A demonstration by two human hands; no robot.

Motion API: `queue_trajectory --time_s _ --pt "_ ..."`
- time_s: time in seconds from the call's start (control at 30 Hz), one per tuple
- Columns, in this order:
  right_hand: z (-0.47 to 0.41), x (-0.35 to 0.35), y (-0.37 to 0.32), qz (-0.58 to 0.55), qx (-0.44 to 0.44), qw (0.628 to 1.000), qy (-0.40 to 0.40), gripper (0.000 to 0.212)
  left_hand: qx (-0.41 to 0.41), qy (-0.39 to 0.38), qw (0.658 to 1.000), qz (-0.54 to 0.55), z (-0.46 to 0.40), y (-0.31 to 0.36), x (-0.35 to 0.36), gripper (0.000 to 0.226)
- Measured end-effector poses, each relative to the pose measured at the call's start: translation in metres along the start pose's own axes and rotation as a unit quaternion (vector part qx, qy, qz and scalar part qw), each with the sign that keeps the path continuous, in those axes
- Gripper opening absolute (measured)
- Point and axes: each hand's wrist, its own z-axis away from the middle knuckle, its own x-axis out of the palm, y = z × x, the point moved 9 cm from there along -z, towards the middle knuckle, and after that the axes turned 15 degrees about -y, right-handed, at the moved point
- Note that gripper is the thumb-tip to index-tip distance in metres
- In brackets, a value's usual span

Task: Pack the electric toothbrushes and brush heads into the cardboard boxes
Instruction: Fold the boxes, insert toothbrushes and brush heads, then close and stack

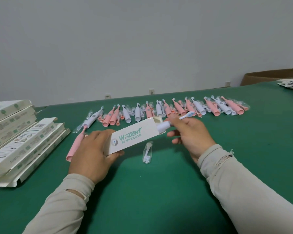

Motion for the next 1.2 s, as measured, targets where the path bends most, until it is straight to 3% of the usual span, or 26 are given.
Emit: queue_trajectory --time_s 0.03,0.1,0.17,0.23,0.37,0.5,0.7,0.93,1.2 --pt "-0.001 0.005 0.005 0.029 0.022 0.999 -0.012 0.029 -0.005 -0.002 1.000 -0.002 0.000 -0.001 0.000 0.059" --pt "-0.003 0.006 0.011 -0.027 0.026 0.999 -0.013 0.020 -0.022 -0.008 1.000 -0.008 0.000 -0.005 0.000 0.057" --pt "-0.004 -0.007 0.008 -0.124 -0.017 0.992 0.036 0.013 -0.035 -0.012 0.999 -0.013 0.000 -0.008 0.000 0.056" --pt "-0.002 -0.018 -0.001 -0.102 -0.053 0.991 0.070 0.009 -0.041 -0.016 0.999 -0.018 -0.001 -0.010 0.001 0.057" --pt "0.001 -0.008 -0.014 0.037 -0.099 0.993 0.050 0.013 -0.042 -0.019 0.999 -0.016 -0.001 -0.008 0.002 0.058" --pt "0.010 0.024 -0.025 0.333 -0.144 0.932 -0.016 0.014 -0.037 -0.021 0.999 -0.014 -0.001 -0.006 0.003 0.057" --pt "0.010 0.010 -0.028 0.287 -0.133 0.949 0.020 0.021 -0.037 -0.020 0.999 -0.007 0.001 -0.005 0.001 0.056" --pt "0.005 0.017 -0.022 0.217 -0.103 0.970 -0.027 0.031 -0.014 -0.009 1.000 -0.010 0.001 0.000 -0.002 0.056" --pt "0.001 0.016 -0.004 0.081 -0.022 0.995 -0.049 0.021 -0.014 -0.006 1.000 -0.006 0.002 0.001 -0.002 0.058"
